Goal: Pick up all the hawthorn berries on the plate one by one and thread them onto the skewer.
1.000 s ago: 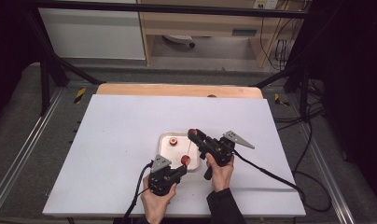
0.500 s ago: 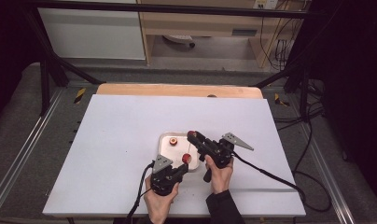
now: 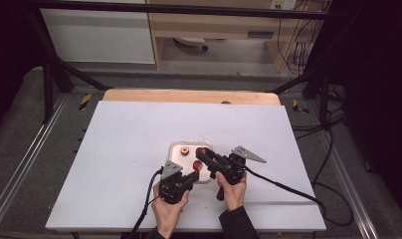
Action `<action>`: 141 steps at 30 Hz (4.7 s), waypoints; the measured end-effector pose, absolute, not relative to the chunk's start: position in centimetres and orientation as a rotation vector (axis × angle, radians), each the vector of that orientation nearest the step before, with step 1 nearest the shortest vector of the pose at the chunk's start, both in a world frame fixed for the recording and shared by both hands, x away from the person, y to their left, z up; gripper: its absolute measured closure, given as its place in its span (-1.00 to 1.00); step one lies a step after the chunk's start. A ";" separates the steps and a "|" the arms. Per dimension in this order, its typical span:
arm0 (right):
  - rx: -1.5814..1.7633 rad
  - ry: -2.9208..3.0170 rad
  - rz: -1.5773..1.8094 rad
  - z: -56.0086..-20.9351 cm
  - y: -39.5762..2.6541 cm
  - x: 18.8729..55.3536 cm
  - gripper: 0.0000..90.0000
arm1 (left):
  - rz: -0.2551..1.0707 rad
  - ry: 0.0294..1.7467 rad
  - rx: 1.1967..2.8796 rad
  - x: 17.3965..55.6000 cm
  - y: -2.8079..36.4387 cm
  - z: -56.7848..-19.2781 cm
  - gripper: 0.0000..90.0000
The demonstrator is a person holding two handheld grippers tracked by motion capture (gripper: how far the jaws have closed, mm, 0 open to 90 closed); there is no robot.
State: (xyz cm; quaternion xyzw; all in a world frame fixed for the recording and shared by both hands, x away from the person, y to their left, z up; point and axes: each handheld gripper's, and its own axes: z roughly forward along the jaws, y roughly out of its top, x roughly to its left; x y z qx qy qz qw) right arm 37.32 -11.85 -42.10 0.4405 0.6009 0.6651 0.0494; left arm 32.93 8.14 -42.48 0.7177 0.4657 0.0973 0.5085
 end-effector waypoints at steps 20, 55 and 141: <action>1.307 1.966 1.910 -41.1 -12.9 37.7 -0.10 | 0.264 1.095 1.773 33.0 9.2 -42.8 0.97; 1.129 2.413 1.318 -40.2 -15.1 39.3 -0.89 | 0.325 1.014 1.903 32.1 15.3 -43.2 0.96; 1.117 2.793 0.687 -41.1 -1.5 50.7 -0.31 | 0.304 1.035 1.927 32.1 19.1 -43.8 0.96</action>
